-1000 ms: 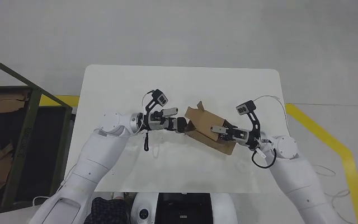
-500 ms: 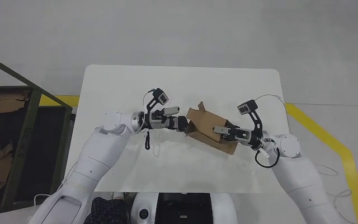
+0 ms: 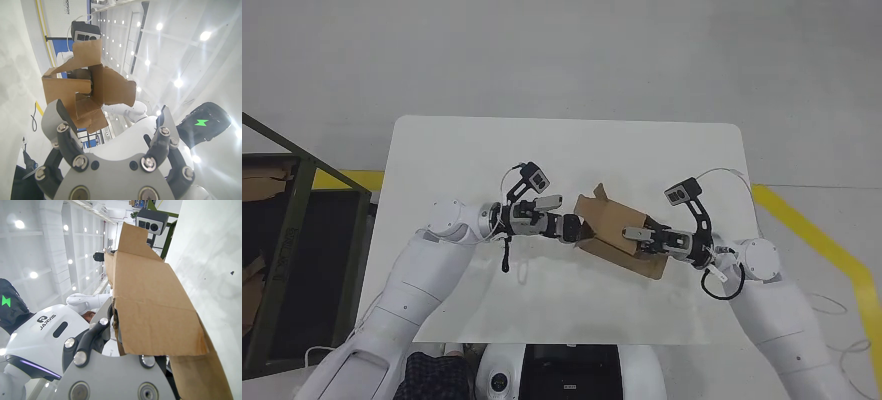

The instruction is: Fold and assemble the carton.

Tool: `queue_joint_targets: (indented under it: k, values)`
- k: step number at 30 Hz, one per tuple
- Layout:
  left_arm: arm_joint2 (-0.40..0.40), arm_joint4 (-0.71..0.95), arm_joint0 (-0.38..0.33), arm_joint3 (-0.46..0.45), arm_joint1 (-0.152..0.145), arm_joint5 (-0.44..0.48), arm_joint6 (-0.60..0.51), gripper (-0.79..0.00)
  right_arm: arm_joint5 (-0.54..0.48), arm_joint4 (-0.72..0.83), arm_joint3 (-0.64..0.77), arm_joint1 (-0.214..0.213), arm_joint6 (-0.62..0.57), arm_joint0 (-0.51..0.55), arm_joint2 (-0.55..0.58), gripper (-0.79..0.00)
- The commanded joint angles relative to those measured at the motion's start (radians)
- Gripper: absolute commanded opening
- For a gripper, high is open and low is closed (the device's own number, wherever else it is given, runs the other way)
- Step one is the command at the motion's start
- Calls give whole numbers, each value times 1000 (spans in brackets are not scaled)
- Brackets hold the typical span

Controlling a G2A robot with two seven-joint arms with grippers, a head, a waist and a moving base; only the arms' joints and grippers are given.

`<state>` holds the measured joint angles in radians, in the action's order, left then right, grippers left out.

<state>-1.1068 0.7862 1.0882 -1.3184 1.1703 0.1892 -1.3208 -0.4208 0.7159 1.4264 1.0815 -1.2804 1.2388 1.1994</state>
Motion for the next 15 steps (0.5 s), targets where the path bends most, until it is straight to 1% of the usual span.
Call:
queue_joint_targets:
  k: [1, 8, 15]
  values:
    - [10, 0, -11, 15, 3, -1, 0, 0, 9, 16, -4, 0, -29, -8, 0, -785]
    - [18, 0, -23, 39, 8, 12, 6, 0, 37, 25, -12, 3, -98, -30, -23, -785]
    - [23, 12, -33, 57, 11, 13, -22, 0, 19, 17, -32, 6, -70, -36, -27, -785]
